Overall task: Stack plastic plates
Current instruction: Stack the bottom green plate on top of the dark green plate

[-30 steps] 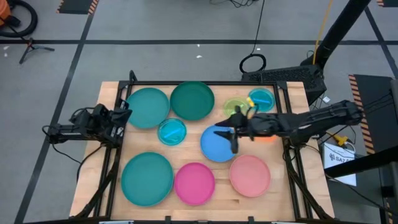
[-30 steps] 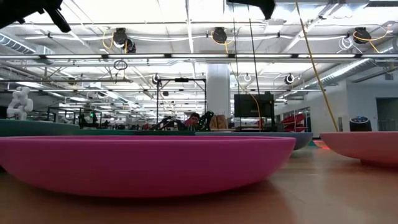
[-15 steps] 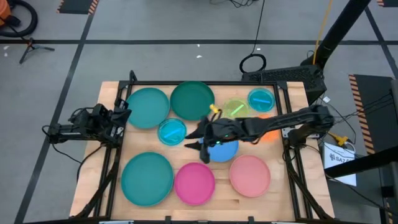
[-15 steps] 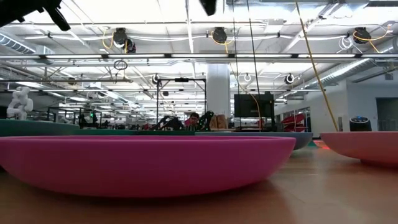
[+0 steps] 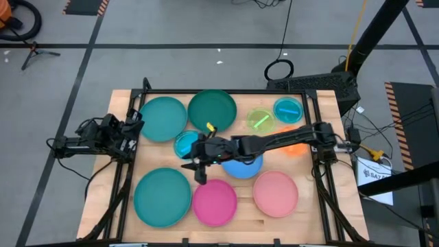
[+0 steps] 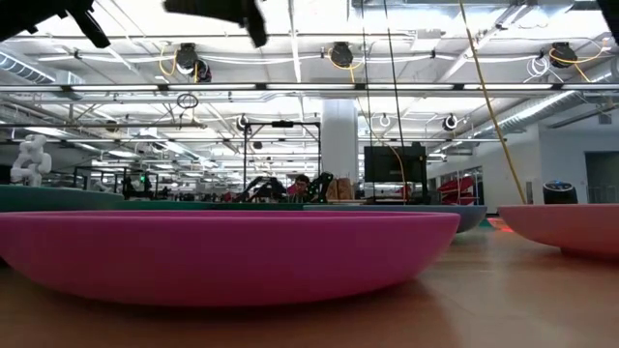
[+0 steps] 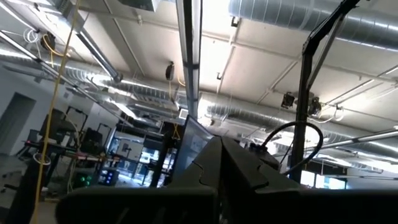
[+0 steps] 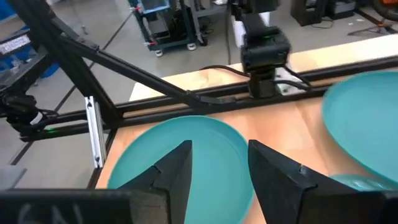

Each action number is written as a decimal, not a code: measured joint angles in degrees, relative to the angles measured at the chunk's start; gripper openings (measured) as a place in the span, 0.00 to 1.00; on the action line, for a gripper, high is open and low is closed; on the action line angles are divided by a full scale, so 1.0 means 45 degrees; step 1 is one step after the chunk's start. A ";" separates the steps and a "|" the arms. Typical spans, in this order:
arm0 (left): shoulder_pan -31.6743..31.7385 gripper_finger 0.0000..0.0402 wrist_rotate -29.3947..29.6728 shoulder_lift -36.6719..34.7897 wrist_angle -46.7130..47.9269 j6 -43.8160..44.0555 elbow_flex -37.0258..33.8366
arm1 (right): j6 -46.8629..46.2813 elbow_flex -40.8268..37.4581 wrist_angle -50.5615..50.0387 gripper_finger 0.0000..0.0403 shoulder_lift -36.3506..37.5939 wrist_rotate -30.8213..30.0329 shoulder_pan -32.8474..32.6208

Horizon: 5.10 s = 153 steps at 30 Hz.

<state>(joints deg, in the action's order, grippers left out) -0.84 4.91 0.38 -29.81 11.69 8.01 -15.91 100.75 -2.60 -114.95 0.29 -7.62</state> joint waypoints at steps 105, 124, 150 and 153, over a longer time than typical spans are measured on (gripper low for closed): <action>0.0015 0.02 0.0289 -0.0005 -0.0069 -0.1202 -0.0007 | -0.4400 0.7193 -0.7018 0.30 -0.6098 -0.1758 -0.0563; 0.0015 0.02 0.0279 -0.0005 0.0019 -0.1239 -0.0005 | -0.5691 0.7193 -0.7995 0.49 -0.6568 -0.1722 -0.0654; 0.0015 0.02 0.0267 -0.0005 0.0021 -0.1266 -0.0005 | -0.6419 0.7193 -0.7062 0.45 -0.7272 -0.1364 -0.0547; 0.0015 0.02 0.0267 -0.0005 0.0016 -0.1246 -0.0005 | -0.6649 0.7193 -0.7051 0.40 -0.7272 -0.1369 -0.0526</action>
<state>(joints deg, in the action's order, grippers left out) -0.78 6.11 0.36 -29.74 6.09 7.99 -45.82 133.12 -34.33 -147.68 -5.87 -9.99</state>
